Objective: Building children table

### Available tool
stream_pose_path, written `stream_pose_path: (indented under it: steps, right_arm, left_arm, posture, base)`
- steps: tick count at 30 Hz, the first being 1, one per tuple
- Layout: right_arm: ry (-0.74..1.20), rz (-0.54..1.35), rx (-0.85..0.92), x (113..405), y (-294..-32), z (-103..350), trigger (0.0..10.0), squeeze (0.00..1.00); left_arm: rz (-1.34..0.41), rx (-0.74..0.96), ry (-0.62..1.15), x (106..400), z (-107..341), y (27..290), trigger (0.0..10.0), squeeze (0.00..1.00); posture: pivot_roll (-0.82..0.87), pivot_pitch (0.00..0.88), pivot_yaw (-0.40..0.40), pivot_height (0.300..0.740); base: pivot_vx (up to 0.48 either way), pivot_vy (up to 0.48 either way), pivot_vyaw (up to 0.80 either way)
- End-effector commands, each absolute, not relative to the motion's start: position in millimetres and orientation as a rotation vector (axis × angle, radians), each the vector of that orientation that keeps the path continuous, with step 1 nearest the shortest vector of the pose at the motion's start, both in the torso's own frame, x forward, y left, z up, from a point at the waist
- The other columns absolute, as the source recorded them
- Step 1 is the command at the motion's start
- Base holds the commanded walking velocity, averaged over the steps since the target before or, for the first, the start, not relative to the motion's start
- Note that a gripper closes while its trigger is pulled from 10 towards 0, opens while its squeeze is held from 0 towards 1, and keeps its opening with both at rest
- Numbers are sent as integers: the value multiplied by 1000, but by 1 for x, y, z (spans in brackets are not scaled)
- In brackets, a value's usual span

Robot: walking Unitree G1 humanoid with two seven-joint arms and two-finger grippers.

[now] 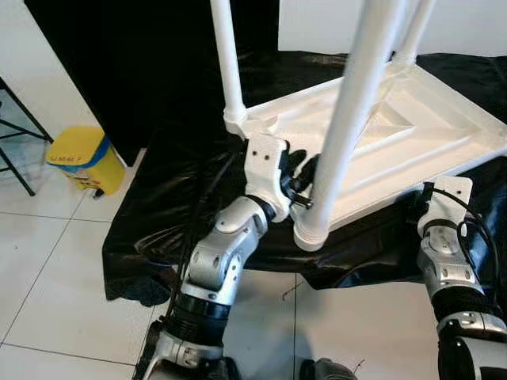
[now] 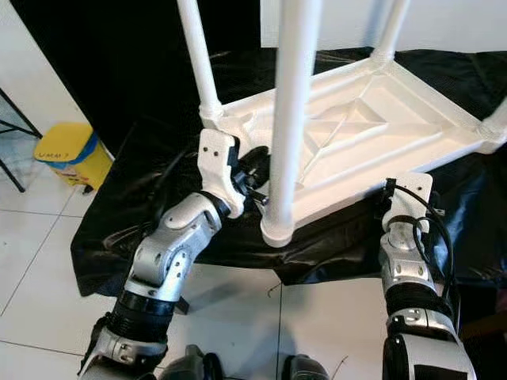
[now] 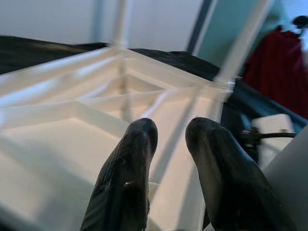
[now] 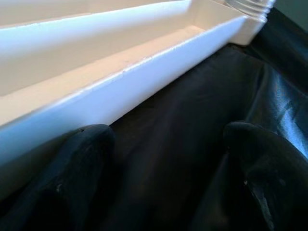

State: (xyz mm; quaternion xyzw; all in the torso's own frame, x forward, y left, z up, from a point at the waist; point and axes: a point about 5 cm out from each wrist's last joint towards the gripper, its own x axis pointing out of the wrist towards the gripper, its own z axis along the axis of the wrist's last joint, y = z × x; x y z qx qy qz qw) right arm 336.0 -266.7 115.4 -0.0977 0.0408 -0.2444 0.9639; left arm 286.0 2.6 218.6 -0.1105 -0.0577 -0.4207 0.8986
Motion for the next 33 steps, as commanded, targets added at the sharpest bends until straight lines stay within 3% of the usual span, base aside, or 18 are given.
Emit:
stream_pose_path:
  steps: [1,13,22,33]
  right_arm:
    - [67,-395,-188,345,-241,115,10000,0]
    - [42,-398,-144,354,-229,115,10000,0]
    - [-4,-186,-37,369,-202,124,10000,0]
    - [-60,-57,-46,377,-197,138,10000,0]
  left_arm:
    - [-1004,-251,-154,270,229,-17,10000,0]
    - [-1137,-281,-127,252,230,-29,10000,0]
    - [-1175,-312,-103,244,231,-38,10000,0]
    - [-1187,-327,-94,241,232,-41,10000,0]
  posture:
    - [17,99,41,740]
    - [18,101,53,740]
    - [19,99,59,740]
    - [22,99,54,740]
  base:
    - [0,0,0]
    - [0,0,0]
    - [0,0,0]
    - [0,0,0]
